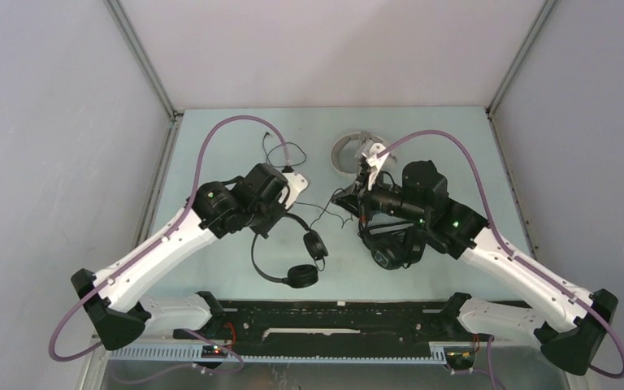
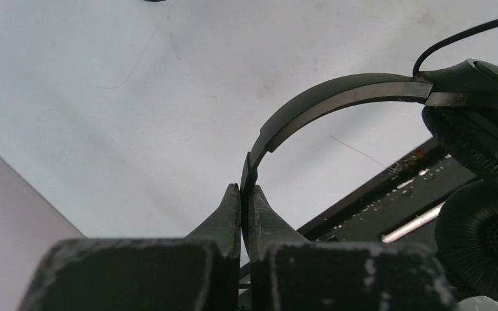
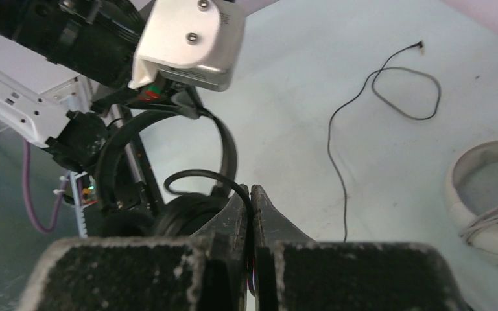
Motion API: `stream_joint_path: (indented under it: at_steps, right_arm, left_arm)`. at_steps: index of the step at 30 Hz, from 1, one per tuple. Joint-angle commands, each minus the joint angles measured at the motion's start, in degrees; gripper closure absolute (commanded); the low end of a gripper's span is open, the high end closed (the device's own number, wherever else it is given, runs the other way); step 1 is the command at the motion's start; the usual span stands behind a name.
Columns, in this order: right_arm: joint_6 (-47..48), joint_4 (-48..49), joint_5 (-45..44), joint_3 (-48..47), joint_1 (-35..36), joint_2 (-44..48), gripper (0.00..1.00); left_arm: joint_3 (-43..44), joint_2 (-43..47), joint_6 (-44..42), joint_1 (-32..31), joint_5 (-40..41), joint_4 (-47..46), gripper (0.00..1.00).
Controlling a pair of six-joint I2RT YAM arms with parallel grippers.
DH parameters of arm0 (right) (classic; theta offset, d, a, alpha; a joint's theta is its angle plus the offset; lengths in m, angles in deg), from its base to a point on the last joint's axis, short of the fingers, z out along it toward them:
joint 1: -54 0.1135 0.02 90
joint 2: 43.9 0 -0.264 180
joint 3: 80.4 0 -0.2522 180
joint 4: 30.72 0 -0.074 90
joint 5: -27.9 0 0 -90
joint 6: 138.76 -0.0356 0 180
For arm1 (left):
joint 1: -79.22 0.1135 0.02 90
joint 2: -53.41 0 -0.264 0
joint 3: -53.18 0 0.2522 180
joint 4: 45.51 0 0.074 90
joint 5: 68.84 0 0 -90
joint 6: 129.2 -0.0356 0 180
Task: Wrap the headphones
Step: Wrap the headphones cable around the headphones.
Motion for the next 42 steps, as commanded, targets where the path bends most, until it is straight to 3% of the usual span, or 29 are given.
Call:
stream_joint_path:
  at_steps: [1,9,16,20,31,37,42]
  right_arm:
    - [-4.3,-7.5,0.9,-6.1,1.5,-2.2,1.0]
    - [-13.2,-7.2,9.6,-8.0,5.5,-4.5,1.0]
    - [-18.5,0.9,13.4,-8.0,12.5,-9.0,1.0]
    - [-19.3,2.0,11.4,-8.0,14.7,-11.0,1.0]
    - [-14.2,0.4,-7.9,-7.7,18.2,-14.9,1.0]
    - [0.0,11.8,-18.7,0.3,23.3,-12.1,0.99]
    - [3.5,17.8,-24.2,4.4,24.7,-11.3,0.99]
  left_arm:
    - [-0.5,-0.9,2.5,-0.3,6.9,-2.2,1.0]
    - [1.2,-5.2,8.2,0.9,16.2,-3.8,1.0]
    - [3.0,-5.8,10.8,5.6,16.5,-7.0,1.0]
    - [2.4,-3.5,12.5,8.3,15.7,-11.3,1.0]
    - [-4.5,7.8,19.6,14.1,8.1,-25.6,1.0]
    - [-4.1,12.2,22.2,17.4,4.2,-27.2,1.0]
    - [-2.4,13.8,23.4,18.4,1.7,-26.4,1.0]
